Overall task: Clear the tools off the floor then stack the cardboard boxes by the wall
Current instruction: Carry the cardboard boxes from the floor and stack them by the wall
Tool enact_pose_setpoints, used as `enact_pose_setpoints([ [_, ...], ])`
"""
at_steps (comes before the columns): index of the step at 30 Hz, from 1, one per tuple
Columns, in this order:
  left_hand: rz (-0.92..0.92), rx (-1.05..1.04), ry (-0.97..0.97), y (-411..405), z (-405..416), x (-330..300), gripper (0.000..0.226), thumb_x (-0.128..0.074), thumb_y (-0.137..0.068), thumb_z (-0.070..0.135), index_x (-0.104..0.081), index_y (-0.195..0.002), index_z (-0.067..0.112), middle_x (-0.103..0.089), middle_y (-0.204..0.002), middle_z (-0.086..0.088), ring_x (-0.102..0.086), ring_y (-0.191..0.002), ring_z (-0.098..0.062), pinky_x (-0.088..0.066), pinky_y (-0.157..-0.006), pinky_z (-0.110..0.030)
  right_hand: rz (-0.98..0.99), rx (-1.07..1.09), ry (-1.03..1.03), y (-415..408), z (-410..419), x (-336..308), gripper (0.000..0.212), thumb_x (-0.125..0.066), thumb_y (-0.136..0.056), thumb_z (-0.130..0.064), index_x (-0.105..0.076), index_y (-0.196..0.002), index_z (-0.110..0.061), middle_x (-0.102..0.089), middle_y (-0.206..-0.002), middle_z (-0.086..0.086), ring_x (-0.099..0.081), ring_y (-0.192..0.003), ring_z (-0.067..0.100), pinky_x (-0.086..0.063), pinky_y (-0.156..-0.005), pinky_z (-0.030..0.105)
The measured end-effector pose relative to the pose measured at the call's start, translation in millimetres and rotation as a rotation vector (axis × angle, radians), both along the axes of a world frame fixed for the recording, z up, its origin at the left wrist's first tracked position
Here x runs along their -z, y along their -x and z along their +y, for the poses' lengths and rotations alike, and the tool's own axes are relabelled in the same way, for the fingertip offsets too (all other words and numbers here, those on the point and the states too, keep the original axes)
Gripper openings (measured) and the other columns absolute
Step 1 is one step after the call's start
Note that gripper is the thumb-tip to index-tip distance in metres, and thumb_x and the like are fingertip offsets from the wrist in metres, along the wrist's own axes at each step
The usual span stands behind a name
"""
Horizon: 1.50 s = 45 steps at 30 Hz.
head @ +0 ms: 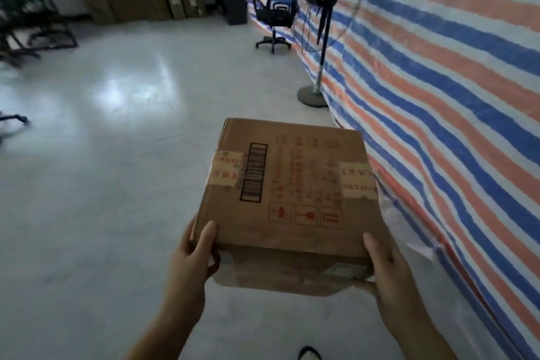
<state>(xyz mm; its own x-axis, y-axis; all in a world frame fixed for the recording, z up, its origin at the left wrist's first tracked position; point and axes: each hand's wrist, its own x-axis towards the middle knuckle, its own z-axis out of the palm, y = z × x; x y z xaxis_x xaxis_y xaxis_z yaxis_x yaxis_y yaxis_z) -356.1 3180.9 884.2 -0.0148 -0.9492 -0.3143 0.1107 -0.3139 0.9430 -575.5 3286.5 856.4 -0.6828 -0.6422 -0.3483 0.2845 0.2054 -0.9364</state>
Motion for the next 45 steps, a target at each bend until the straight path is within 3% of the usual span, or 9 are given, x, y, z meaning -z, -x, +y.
enact_pose_setpoints([
  [3,0.007,-0.054,-0.023,-14.7,-45.6,2.7,0.024,-0.054,-0.093,0.027,-0.057,-0.116,0.023,-0.062,-0.093,0.003,-0.057,-0.085,-0.013,-0.05,-0.085,-0.047,0.055,-0.077,-0.034,-4.8,-60.9,6.2,0.04,-0.053,-0.089,-0.043,-0.047,-0.128,-0.039,-0.058,-0.121,-0.003,-0.058,-0.1,0.019,-0.055,-0.081,0.05],
  [8,-0.009,-0.123,-0.054,-21.6,-138.9,14.8,0.027,-0.056,-0.092,0.029,-0.059,-0.118,0.021,-0.064,-0.093,0.001,-0.058,-0.085,-0.014,-0.051,-0.088,-0.051,0.053,-0.15,-0.067,0.7,-171.9,18.9,0.031,-0.052,-0.09,-0.042,-0.044,-0.12,-0.047,-0.057,-0.105,-0.008,-0.058,-0.089,0.013,-0.056,-0.064,0.04],
  [14,-0.005,-0.243,-0.087,-10.0,-274.5,15.7,0.027,-0.058,-0.09,0.032,-0.06,-0.116,0.025,-0.064,-0.101,0.003,-0.059,-0.093,-0.013,-0.053,-0.085,-0.047,0.089,-0.268,-0.079,25.5,-337.0,19.9,0.021,-0.051,-0.092,-0.041,-0.044,-0.109,-0.05,-0.058,-0.101,-0.017,-0.058,-0.089,0.012,-0.054,-0.084,0.05],
  [18,-0.007,-0.313,-0.076,-7.7,-361.4,12.8,0.025,-0.056,-0.091,0.032,-0.061,-0.114,0.023,-0.064,-0.101,-0.002,-0.059,-0.091,-0.015,-0.052,-0.085,-0.05,0.109,-0.381,-0.072,29.7,-444.1,8.8,0.023,-0.049,-0.093,-0.039,-0.042,-0.113,-0.049,-0.057,-0.098,-0.021,-0.06,-0.088,0.011,-0.056,-0.076,0.044],
  [22,0.0,-0.367,-0.066,-14.1,-447.1,12.3,0.013,-0.054,-0.092,0.03,-0.062,-0.102,0.027,-0.063,-0.093,-0.002,-0.058,-0.085,-0.015,-0.049,-0.088,-0.053,0.137,-0.458,-0.071,22.7,-546.8,5.5,0.019,-0.046,-0.093,-0.042,-0.042,-0.109,-0.052,-0.059,-0.102,-0.02,-0.061,-0.091,0.012,-0.054,-0.085,0.049],
  [26,0.006,-0.385,-0.063,-29.6,-550.3,21.1,0.012,-0.052,-0.094,0.03,-0.062,-0.101,0.027,-0.062,-0.093,0.0,-0.056,-0.085,-0.013,-0.048,-0.089,-0.053,0.14,-0.485,-0.063,6.9,-659.6,10.1,0.023,-0.045,-0.095,-0.04,-0.043,-0.117,-0.046,-0.061,-0.105,-0.012,-0.064,-0.09,0.018,-0.057,-0.069,0.041],
  [29,0.011,-0.386,-0.054,-48.4,-640.6,25.8,0.013,-0.053,-0.093,0.031,-0.062,-0.102,0.027,-0.062,-0.096,0.0,-0.057,-0.088,-0.014,-0.049,-0.089,-0.053,0.153,-0.486,-0.045,-12.7,-752.0,14.7,0.028,-0.046,-0.095,-0.04,-0.046,-0.123,-0.042,-0.063,-0.109,-0.006,-0.064,-0.094,0.021,-0.057,-0.073,0.044],
  [37,-0.006,-0.345,-0.024,-97.4,-869.9,0.4,0.018,-0.055,-0.092,0.029,-0.062,-0.108,0.026,-0.065,-0.092,0.004,-0.059,-0.082,-0.011,-0.051,-0.085,-0.05,0.096,-0.424,-0.021,-61.9,-966.3,-6.6,0.025,-0.044,-0.095,-0.039,-0.045,-0.12,-0.045,-0.06,-0.104,-0.014,-0.062,-0.091,0.016,-0.055,-0.064,0.038],
  [45,-0.015,-0.276,-0.006,-107.2,-1082.6,6.2,0.027,-0.053,-0.093,0.031,-0.059,-0.118,0.022,-0.064,-0.1,-0.001,-0.06,-0.092,-0.016,-0.054,-0.081,-0.045,0.111,-0.396,-0.026,-71.0,-1165.5,-6.6,0.024,-0.041,-0.097,-0.036,-0.043,-0.118,-0.046,-0.059,-0.1,-0.018,-0.06,-0.086,0.012,-0.052,-0.052,0.03],
])
